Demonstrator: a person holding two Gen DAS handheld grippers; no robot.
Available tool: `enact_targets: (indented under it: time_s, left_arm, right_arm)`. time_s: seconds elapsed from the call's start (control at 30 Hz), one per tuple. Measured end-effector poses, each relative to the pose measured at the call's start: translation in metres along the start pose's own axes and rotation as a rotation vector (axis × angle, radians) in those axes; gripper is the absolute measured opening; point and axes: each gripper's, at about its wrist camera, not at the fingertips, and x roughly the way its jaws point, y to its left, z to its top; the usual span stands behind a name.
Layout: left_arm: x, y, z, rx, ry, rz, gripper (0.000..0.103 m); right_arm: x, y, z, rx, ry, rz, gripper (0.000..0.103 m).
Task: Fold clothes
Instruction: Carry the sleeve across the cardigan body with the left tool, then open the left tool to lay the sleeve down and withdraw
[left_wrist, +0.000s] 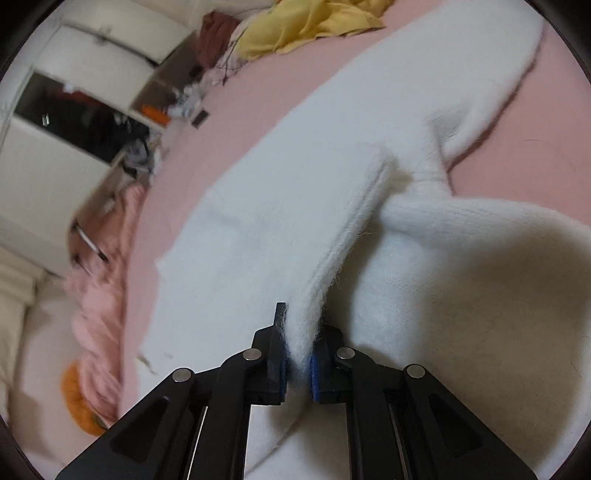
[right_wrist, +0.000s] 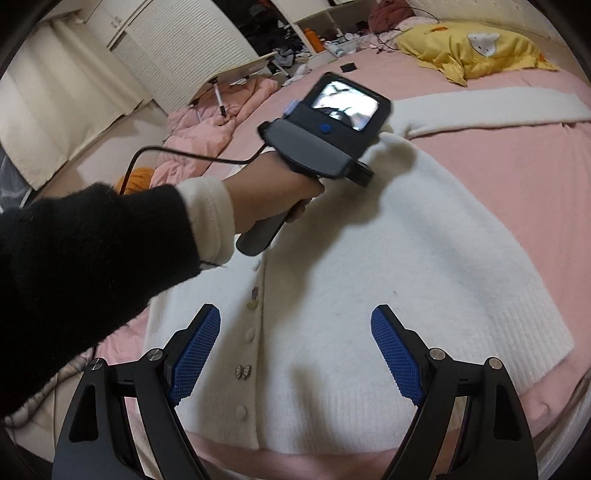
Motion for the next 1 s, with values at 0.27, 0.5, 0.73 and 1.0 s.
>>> enact_targets:
  time_s: [0.27,0.5,0.73,1.0]
  left_arm:
    - [-0.071,0.139,-0.084,-0.732,-0.174,-0.490,0.100]
    - [0.001,0.213,-0.235,-1.099,0.133,-0.305,0.086]
    - [0.003,0.194,-0.279,-0.990,0.181,-0.087,0.083]
    - [-0.037,0.145,-0.145,-0.764,-0.008,-0.217,0.076]
  right_arm:
    - [0.006,0.001,-0.005,-0.024,0.014,-0.030,0.084]
    - [0.012,0.007,-0.011,-0.075,0.033,-0.056,0.084]
    - [0.020,0.010,-0.014,-0.090,0.054,-0.077,0.084]
    - [0.023,0.013,-0.016,-0.097,0.066,-0.068,0.084]
